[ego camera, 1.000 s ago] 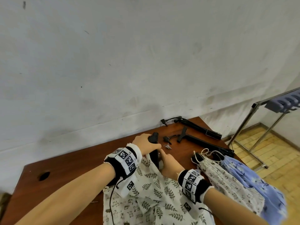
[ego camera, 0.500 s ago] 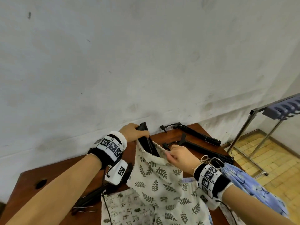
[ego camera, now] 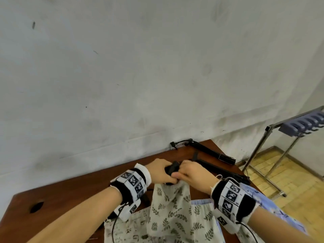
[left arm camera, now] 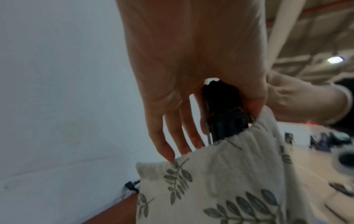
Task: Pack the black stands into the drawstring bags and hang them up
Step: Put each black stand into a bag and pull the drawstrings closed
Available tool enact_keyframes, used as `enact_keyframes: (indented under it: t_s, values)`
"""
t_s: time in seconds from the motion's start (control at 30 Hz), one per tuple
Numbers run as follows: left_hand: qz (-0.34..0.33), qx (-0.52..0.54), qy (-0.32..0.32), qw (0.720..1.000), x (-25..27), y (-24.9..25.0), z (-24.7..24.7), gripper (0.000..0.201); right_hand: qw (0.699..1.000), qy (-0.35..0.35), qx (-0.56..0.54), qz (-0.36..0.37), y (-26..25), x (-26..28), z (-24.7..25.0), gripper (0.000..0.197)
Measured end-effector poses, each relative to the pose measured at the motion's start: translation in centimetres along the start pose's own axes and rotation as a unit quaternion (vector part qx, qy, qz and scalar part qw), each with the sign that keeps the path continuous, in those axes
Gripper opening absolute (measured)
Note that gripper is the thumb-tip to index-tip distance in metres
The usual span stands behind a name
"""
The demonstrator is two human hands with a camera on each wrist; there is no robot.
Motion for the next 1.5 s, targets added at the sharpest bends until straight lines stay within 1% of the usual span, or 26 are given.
enact_keyframes:
  t_s: [0.07,0.13,0.17,0.23,0.27,0.37,0.4,0.47,0.57,0.63,0.7,0.77,0.83,0.9,1.0,1.03,1.13,1.17,1.2,1.23,1.3,1.33,1.37,1.4,1.43,1.5]
  values:
    - [-0.007,0.004,-0.007,1.000,-0.1,-0.3,-1.6,0.030,0.997,-0.039,-0.040,-0.059,1.4,1.4,-2.1,0.063]
    - [-0.008,0.003,-0.005,1.000,-0.6,-0.4,-1.8,0.030,0.983,-0.031,-0.106,-0.147,3.7,2.4,-2.9,0.059]
    - [-0.010,-0.004,-0.009,1.000,-0.8,-0.2,-1.6,0.027,0.973,-0.031,-0.124,-0.191,4.9,2.9,-3.1,0.057]
    - [-0.008,-0.026,-0.027,0.999,-1.2,0.0,-1.5,0.026,0.958,-0.043,-0.133,-0.250,6.8,3.8,-3.5,0.055]
    - [-0.005,-0.037,-0.031,0.999,-1.4,0.0,-1.4,0.026,0.951,-0.055,-0.140,-0.269,7.4,4.2,-3.5,0.051]
    - [0.011,-0.043,-0.034,0.998,-2.1,-0.6,-1.2,0.027,0.929,-0.097,-0.166,-0.315,8.8,5.3,-4.1,0.022]
    - [0.017,-0.038,-0.037,0.998,-2.2,-0.7,-1.3,0.028,0.926,-0.104,-0.165,-0.324,9.1,5.7,-4.2,0.017]
    - [0.020,-0.028,-0.042,0.999,-2.3,-0.6,-1.7,0.028,0.926,-0.109,-0.153,-0.328,9.3,6.0,-4.0,0.013]
    - [0.026,-0.013,-0.046,0.999,-2.2,-0.2,-2.2,0.027,0.930,-0.106,-0.117,-0.333,9.3,6.0,-3.5,0.015]
    - [0.028,-0.007,-0.048,0.998,-2.1,0.1,-2.2,0.029,0.932,-0.099,-0.063,-0.342,9.8,6.0,-2.8,0.022]
    - [0.031,0.009,-0.050,0.998,-1.9,0.6,-2.2,0.029,0.933,-0.096,0.007,-0.347,10.3,6.2,-1.9,0.025]
    - [0.040,0.028,-0.050,0.998,-1.5,0.8,-2.5,0.033,0.929,-0.092,0.035,-0.357,10.8,6.8,-1.4,0.019]
    - [0.035,0.018,-0.044,0.998,-1.4,1.1,-2.6,0.031,0.931,-0.082,0.046,-0.352,10.9,7.2,-1.0,0.014]
    - [0.029,-0.002,-0.034,0.999,-1.1,1.6,-2.7,0.028,0.943,-0.046,0.037,-0.327,10.3,7.3,-0.2,0.021]
    - [0.032,0.020,-0.025,0.999,-0.6,2.0,-3.3,0.025,0.948,0.022,0.045,-0.314,9.5,8.0,1.1,0.024]
    - [0.034,0.027,-0.021,0.999,-0.5,2.2,-3.5,0.026,0.949,0.036,0.059,-0.307,9.4,8.3,1.3,0.025]
    - [0.039,0.015,-0.011,0.999,-0.1,2.5,-4.1,0.033,0.956,0.048,0.105,-0.271,8.4,9.2,1.8,0.029]
    - [0.040,0.009,-0.007,0.999,0.0,2.6,-4.2,0.030,0.959,0.056,0.115,-0.252,7.9,9.3,2.1,0.030]
    - [0.037,0.001,-0.001,0.999,0.0,2.6,-4.3,0.026,0.962,0.079,0.112,-0.235,7.2,9.5,2.8,0.029]
    - [0.038,-0.009,0.009,0.999,0.1,2.8,-4.3,0.024,0.964,0.119,0.094,-0.217,6.5,9.8,3.8,0.026]
    - [0.048,-0.019,0.023,0.998,0.4,2.9,-4.4,0.028,0.959,0.195,0.009,-0.207,5.5,11.0,5.3,0.021]
    - [0.053,-0.017,0.028,0.998,0.5,2.9,-4.5,0.032,0.949,0.217,-0.054,-0.221,5.5,11.5,5.5,0.019]
    - [0.058,-0.015,0.029,0.998,0.7,3.0,-4.7,0.035,0.933,0.232,-0.135,-0.238,5.6,12.0,5.3,0.019]
    - [0.062,-0.016,0.028,0.998,0.8,3.1,-4.8,0.036,0.905,0.247,-0.230,-0.259,5.8,12.5,4.9,0.020]
    - [0.065,-0.020,0.026,0.997,1.0,3.4,-5.1,0.036,0.863,0.259,-0.335,-0.276,5.9,13.1,4.4,0.024]
    - [0.069,-0.026,0.027,0.997,1.1,3.5,-5.3,0.035,0.773,0.246,-0.508,-0.289,4.9,13.5,3.3,0.029]
Point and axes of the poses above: each hand's wrist, its own x-axis away from the middle knuckle, its own z-axis out of the back of the hand, y = z × x, the point moved 10 cm from there along -x, towards the middle knuckle
